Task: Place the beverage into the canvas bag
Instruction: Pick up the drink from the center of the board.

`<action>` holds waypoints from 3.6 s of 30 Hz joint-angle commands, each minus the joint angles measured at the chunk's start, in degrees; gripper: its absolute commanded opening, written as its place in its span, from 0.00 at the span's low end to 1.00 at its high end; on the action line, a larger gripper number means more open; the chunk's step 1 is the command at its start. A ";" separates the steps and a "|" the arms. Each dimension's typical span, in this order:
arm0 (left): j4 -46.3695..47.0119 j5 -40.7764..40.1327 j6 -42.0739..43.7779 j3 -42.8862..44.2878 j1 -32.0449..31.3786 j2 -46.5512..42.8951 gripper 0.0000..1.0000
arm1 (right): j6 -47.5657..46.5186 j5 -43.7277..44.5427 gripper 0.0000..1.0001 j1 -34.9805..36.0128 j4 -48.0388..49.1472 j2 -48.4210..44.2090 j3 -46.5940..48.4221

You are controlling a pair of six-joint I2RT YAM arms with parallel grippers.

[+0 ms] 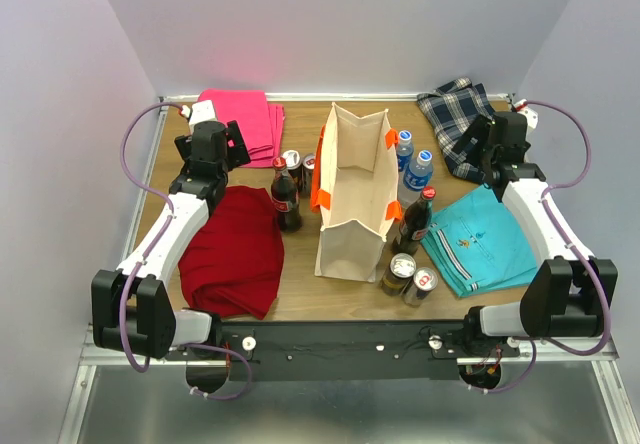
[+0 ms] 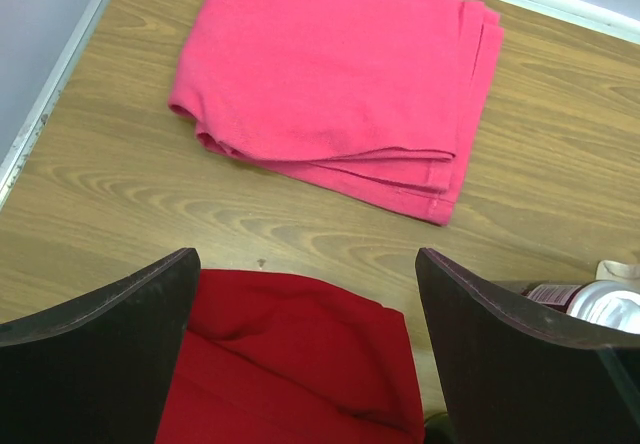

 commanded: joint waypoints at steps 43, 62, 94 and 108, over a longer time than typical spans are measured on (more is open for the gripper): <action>-9.57 8.97 4.17 13.36 -0.35 -0.04 0.99 | -4.88 -8.24 0.99 0.12 -16.39 -6.60 16.13; -11.59 22.32 4.43 18.90 -0.35 0.93 0.99 | -11.73 -21.08 0.99 4.69 -25.27 -13.63 18.68; -14.23 24.27 1.71 18.55 -2.11 -1.62 0.99 | -12.00 -40.23 0.99 6.62 -23.34 -20.93 20.35; -13.70 24.36 1.53 18.38 -2.55 -0.83 0.99 | -11.56 -42.70 0.99 8.11 -24.65 -19.18 19.04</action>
